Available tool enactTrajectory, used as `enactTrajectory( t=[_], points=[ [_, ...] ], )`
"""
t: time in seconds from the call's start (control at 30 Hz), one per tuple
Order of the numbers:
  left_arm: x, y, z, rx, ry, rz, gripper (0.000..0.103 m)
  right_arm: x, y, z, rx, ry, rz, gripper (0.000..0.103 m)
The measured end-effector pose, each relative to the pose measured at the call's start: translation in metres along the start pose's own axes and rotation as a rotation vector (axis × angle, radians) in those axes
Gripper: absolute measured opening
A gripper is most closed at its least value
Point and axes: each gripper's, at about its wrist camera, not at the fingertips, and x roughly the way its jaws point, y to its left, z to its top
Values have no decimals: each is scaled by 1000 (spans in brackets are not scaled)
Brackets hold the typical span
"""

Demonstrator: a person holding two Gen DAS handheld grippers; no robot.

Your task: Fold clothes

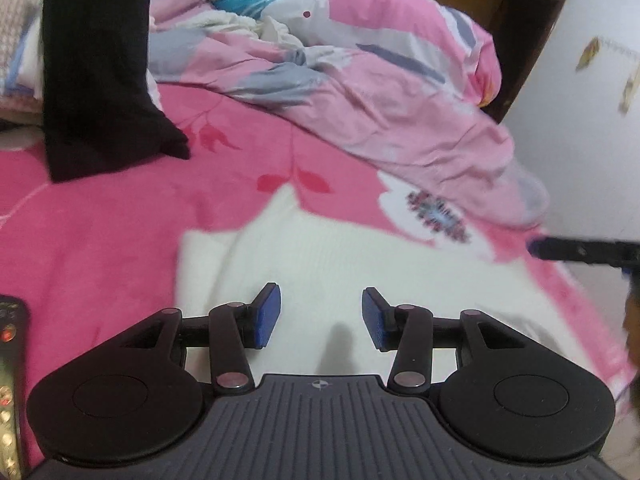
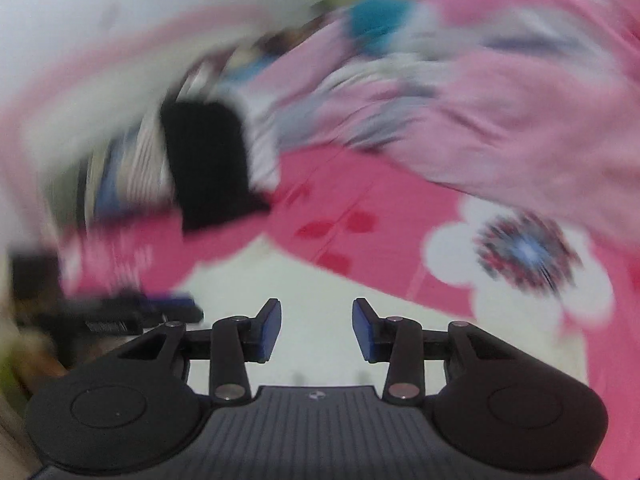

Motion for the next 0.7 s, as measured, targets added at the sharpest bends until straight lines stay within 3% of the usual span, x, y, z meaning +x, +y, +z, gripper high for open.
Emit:
enactTrajectory(
  t=[0.13, 0.27, 0.5, 0.7],
  points=[
    [-5, 8, -10, -6, -28, -10, 45, 49, 38, 10, -278, 69, -31, 39],
    [-6, 15, -16, -42, -45, -26, 43, 93, 57, 13, -454, 127, -35, 35],
    [-8, 22, -21, -61, -73, -55, 42, 146, 56, 17, -541, 209, -45, 31],
    [-6, 25, -20, -71, -78, -69, 42, 160, 57, 14, -562, 254, -29, 26]
  ],
)
